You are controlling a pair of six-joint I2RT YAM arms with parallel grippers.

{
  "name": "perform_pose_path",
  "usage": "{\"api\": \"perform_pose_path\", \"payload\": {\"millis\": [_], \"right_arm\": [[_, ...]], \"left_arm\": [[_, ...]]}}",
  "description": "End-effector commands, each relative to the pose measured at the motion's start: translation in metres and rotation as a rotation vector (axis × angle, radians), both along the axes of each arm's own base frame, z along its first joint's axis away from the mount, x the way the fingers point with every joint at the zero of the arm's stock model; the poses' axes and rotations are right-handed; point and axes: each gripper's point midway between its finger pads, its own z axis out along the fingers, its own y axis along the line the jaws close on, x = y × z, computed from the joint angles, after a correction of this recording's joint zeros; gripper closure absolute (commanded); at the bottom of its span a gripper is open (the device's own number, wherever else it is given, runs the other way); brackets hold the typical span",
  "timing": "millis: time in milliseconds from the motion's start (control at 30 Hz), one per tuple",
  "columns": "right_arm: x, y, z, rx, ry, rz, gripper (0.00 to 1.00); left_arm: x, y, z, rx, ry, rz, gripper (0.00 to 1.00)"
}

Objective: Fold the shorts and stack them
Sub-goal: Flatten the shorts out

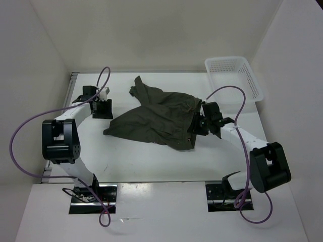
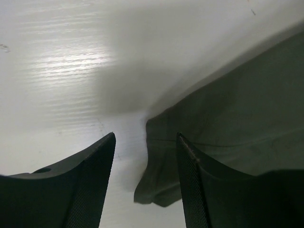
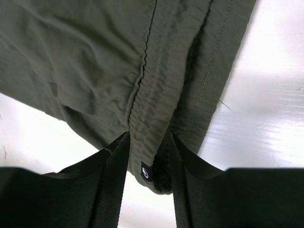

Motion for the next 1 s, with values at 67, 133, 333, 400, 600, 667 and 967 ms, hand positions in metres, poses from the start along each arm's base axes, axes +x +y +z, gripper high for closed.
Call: {"api": "perform_pose_path", "payload": {"millis": [67, 133, 333, 400, 600, 667, 967], "right_arm": [[0.019, -0.001, 0.015, 0.024, -0.085, -0.057, 0.57], [0.016, -0.002, 0.010, 0.018, -0.067, -0.057, 0.57], [0.004, 0.003, 0.000, -0.001, -0.021, -0.031, 0.43], [0.001, 0.005, -0.009, -0.010, 0.004, -0.022, 0.39], [0.001, 0.018, -0.031, 0.003, 0.083, 0.019, 0.38], [-0.004, 0.021, -0.042, 0.010, 0.129, 0.035, 0.39], [-0.004, 0.027, -0.034, 0.043, 0.097, 0.065, 0.85]], "left_arm": [[0.010, -0.013, -0.020, -0.060, 0.012, -0.045, 0.39], [0.008, -0.018, -0.026, -0.090, 0.028, -0.062, 0.39], [-0.009, -0.035, -0.042, -0.180, 0.109, -0.105, 0.36], [-0.020, -0.034, -0.055, -0.176, 0.143, -0.097, 0.38], [-0.020, -0.037, -0.054, -0.188, 0.142, -0.104, 0.80], [-0.016, -0.036, -0.052, -0.188, 0.142, -0.104, 0.87], [-0.001, -0.030, -0.021, -0.174, 0.105, -0.092, 1.00]]}}
